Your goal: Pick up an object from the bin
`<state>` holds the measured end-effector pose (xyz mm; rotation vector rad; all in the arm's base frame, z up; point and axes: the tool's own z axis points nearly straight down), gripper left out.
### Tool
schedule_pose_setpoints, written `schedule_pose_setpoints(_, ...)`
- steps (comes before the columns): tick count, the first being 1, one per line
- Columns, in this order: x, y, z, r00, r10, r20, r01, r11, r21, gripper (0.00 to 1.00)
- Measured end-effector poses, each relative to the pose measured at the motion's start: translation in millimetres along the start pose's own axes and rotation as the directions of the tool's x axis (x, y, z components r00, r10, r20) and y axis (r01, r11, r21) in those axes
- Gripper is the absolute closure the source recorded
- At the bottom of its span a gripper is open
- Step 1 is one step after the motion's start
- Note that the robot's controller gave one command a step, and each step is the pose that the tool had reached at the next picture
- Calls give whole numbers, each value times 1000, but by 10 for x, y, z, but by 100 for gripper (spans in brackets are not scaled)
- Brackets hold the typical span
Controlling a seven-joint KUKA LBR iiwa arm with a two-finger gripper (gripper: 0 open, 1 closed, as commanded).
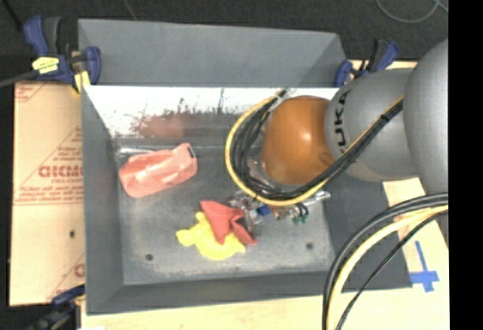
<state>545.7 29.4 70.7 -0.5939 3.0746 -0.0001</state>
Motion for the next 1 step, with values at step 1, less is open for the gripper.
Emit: schedule_pose_setpoints(1,-163,-136,-1406,1000,9,5,-9,1000,2,100)
